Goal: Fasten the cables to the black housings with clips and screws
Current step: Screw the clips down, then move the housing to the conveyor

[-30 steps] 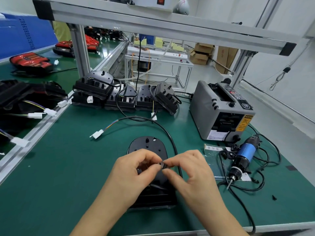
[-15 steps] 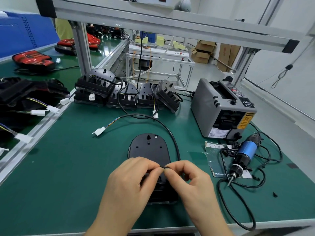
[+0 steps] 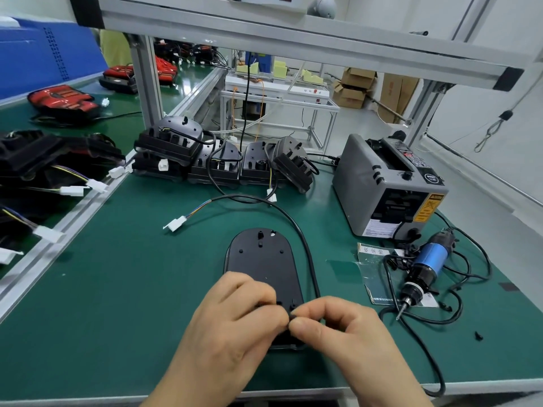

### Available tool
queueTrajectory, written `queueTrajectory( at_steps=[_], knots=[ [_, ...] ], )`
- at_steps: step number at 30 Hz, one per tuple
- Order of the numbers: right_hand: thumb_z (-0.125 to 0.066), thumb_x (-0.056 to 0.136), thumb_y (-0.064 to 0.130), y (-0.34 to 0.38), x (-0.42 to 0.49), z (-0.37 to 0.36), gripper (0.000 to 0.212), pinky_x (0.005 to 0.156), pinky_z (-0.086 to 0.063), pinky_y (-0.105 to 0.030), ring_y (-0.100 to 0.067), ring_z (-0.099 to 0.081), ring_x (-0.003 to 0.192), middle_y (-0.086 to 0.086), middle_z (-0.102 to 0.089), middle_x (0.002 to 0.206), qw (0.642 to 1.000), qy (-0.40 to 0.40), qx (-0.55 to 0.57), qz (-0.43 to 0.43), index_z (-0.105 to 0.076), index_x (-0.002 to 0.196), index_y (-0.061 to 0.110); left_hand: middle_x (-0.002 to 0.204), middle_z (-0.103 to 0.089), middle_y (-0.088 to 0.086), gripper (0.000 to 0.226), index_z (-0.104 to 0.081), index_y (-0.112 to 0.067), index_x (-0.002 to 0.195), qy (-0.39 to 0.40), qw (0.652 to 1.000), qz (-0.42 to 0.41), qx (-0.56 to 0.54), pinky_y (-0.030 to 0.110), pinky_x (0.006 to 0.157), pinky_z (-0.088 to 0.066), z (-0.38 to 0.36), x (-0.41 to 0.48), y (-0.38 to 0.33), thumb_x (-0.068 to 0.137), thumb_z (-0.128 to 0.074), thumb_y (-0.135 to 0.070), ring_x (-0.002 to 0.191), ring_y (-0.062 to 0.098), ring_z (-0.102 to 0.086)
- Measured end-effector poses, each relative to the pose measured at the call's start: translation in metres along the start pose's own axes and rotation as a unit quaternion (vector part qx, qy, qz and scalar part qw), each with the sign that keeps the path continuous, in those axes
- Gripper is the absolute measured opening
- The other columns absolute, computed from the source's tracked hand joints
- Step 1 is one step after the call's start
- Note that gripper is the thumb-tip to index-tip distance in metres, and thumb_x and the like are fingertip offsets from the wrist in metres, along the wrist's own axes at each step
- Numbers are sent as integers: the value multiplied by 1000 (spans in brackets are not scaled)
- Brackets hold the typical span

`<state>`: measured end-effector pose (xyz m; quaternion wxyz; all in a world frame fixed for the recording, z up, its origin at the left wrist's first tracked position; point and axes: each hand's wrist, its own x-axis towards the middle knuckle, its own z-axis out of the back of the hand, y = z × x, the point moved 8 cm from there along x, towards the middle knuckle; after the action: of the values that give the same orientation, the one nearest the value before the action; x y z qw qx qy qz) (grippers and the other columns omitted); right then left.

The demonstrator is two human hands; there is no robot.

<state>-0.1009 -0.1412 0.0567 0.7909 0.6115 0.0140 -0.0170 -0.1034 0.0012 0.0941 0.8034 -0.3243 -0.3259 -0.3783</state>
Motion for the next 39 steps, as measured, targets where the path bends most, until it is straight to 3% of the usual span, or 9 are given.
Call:
queueTrajectory(
  at_steps=[3,7,11,14,18,22,28,34,39],
  knots=[
    [-85,68,18,-2,-7,-2,18,56,-37,-11,3,-45,50,8,-59,53,999,28,-26,-14,-73,60,29,85,-53,-8,16,-66,-19,74,-10,1000,-1,11,24,67,-39,-4,-13,-4,88,-58,-15,77,18,-44],
    [-80,68,6,-4,-11,0,35,52,-34,-8,1,-46,46,9,-56,48,996,-24,-84,-6,-65,49,32,84,-55,-9,9,-69,-22,80,-47,998,39,1,21,72,-39,-7,-29,1,86,-63,-26,82,13,-45],
    [-79,64,19,-5,-11,3,25,63,-37,-11,-1,-55,68,20,-61,64,985,-92,-146,24,-65,62,39,95,-55,-9,20,-66,-23,98,-60,989,134,11,18,84,-38,-3,-29,23,83,-59,-34,91,11,-47],
    [-78,65,26,-3,-10,3,16,71,-39,-16,-3,-55,78,30,-61,73,973,-123,-190,43,-64,59,33,93,-57,-9,25,-71,-20,93,-23,987,158,29,22,81,-39,-10,-23,25,81,-57,-36,93,10,-45],
    [-75,66,39,5,-8,-1,16,78,-42,-30,-4,-52,79,37,-56,88,946,-157,-270,93,-62,59,33,89,-54,-16,20,-68,-22,82,-6,983,186,-12,15,80,-37,-16,-20,29,80,-55,-36,90,6,-46],
    [-66,62,45,16,-8,-4,15,67,-44,-32,-5,-52,67,18,-55,54,909,-187,-339,153,-62,58,31,89,-53,-18,18,-67,-22,79,1,980,192,-49,16,77,-38,-17,-20,31,82,-55,-35,88,6,-48],
    [-66,64,50,26,-3,-5,21,66,-34,-21,-5,-43,73,20,-56,59,865,-190,-412,213,-61,58,30,88,-51,-19,14,-66,-22,79,0,979,191,-68,14,77,-37,-18,-21,32,81,-56,-33,89,4,-47],
    [-59,65,59,27,5,0,27,68,-37,-30,-8,-51,82,22,-57,71,865,-175,-415,221,-62,66,33,88,-50,-19,14,-67,-22,79,0,978,192,-85,11,78,-36,-18,-21,33,81,-58,-32,89,4,-47],
    [-55,68,57,23,14,-5,29,76,-37,-29,-4,-50,87,21,-60,72,893,-105,-375,225,-63,65,29,92,-51,-21,20,-65,-27,82,45,967,228,-105,11,80,-36,-20,-21,39,77,-55,-44,93,2,-47]
  ],
)
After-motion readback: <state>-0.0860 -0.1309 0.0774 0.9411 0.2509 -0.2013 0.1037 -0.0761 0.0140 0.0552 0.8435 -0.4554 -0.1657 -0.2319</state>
